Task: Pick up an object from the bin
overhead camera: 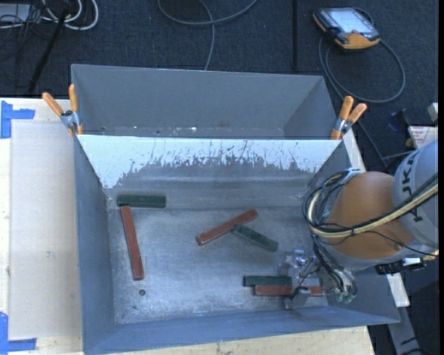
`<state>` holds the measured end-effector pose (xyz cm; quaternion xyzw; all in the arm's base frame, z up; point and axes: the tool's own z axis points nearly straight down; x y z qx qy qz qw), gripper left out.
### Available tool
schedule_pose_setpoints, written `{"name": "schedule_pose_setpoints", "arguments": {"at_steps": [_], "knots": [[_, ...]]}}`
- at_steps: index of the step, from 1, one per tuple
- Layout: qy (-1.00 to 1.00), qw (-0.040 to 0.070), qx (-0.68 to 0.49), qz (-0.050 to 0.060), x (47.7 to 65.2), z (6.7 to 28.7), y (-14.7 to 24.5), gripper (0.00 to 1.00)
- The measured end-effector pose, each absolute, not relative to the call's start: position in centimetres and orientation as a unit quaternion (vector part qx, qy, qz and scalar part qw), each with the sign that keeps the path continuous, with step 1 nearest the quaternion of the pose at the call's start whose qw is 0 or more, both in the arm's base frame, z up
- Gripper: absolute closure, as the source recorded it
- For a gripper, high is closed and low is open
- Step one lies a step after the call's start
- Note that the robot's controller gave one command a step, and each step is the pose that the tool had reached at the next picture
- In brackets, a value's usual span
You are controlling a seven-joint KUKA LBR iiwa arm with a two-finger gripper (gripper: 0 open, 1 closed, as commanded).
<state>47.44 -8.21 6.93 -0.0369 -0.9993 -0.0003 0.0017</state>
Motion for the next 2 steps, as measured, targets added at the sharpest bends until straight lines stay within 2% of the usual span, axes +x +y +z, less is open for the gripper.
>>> {"name": "schedule_pose_setpoints", "arguments": {"at_steps": [1,2], "knots": [[-0.999,0.002,-0.036,0.000,47.4,6.9,-8.2,1.00],[-0.998,-0.001,0.056,0.000,48.4,21.5,-4.5,1.00]]}}
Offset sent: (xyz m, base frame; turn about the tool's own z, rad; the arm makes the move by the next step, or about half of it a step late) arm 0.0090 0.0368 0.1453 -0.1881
